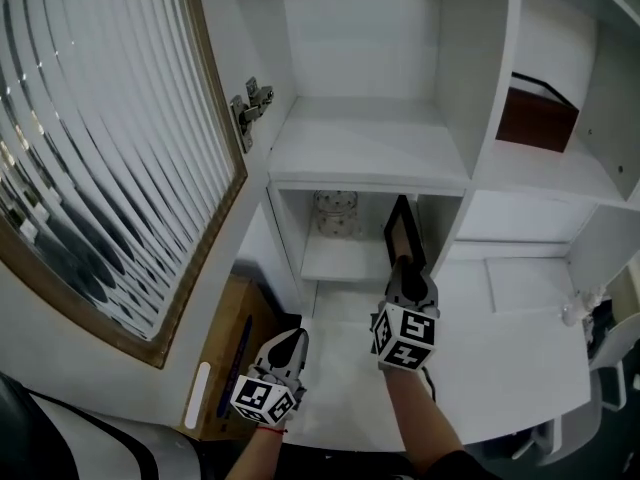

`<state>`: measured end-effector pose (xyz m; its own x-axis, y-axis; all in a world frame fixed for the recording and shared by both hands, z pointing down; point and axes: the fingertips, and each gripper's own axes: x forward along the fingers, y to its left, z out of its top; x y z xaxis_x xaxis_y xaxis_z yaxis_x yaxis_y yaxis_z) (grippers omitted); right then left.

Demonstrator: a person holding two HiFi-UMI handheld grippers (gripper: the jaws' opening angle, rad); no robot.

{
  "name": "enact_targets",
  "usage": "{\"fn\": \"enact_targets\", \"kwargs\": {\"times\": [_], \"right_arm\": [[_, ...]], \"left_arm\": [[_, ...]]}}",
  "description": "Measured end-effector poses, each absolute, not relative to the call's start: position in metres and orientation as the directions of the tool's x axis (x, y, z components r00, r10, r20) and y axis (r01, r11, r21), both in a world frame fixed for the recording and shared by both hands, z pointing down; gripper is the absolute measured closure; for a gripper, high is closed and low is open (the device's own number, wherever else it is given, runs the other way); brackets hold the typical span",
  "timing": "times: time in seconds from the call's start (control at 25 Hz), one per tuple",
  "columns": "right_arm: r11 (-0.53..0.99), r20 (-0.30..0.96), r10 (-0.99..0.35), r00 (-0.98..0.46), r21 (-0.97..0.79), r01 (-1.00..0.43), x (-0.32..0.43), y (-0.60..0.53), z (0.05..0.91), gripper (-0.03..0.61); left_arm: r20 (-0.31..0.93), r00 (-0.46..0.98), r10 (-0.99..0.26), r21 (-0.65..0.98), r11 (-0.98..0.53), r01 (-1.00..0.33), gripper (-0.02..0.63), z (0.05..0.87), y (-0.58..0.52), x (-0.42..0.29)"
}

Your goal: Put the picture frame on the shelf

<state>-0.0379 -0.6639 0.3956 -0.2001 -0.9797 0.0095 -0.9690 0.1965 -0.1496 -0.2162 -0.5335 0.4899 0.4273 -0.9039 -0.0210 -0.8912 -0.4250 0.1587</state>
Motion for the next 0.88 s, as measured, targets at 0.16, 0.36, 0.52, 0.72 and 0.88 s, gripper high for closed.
{"fn": "enact_targets", "kwargs": {"times": [0.16, 0.36, 0.52, 0.72, 0.88], "right_arm": [[0.13, 0.037, -0.99, -0.137, -0.149, -0.98, -0.036, -0.675, 0.397, 0.565], [0.077, 0.068, -0.994, -0.09, -0.176, -0.981, -0.033, -0.686, 0.398, 0.565], [0.024, 0.082, -0.996, -0.044, -0.232, -0.972, -0.026, -0.688, 0.398, 0.565], [-0.032, 0.08, -0.997, 0.008, -0.301, -0.953, -0.02, -0.692, 0.399, 0.565], [-0.061, 0.079, -0.996, 0.037, -0.325, -0.944, -0.015, -0.693, 0.4, 0.565]], "left_arm": [[0.001, 0.493, -0.87, 0.162, -0.486, -0.859, 0.61, 0.493, -0.541, -0.213], [0.014, 0.558, -0.83, 0.152, -0.55, -0.821, 0.609, 0.49, -0.552, -0.214], [0.017, 0.588, -0.809, 0.148, -0.579, -0.801, 0.609, 0.488, -0.559, -0.215], [0.016, 0.611, -0.791, 0.144, -0.603, -0.784, 0.609, 0.487, -0.564, -0.215], [0.019, 0.62, -0.784, 0.141, -0.612, -0.778, 0.609, 0.487, -0.565, -0.216]]}}
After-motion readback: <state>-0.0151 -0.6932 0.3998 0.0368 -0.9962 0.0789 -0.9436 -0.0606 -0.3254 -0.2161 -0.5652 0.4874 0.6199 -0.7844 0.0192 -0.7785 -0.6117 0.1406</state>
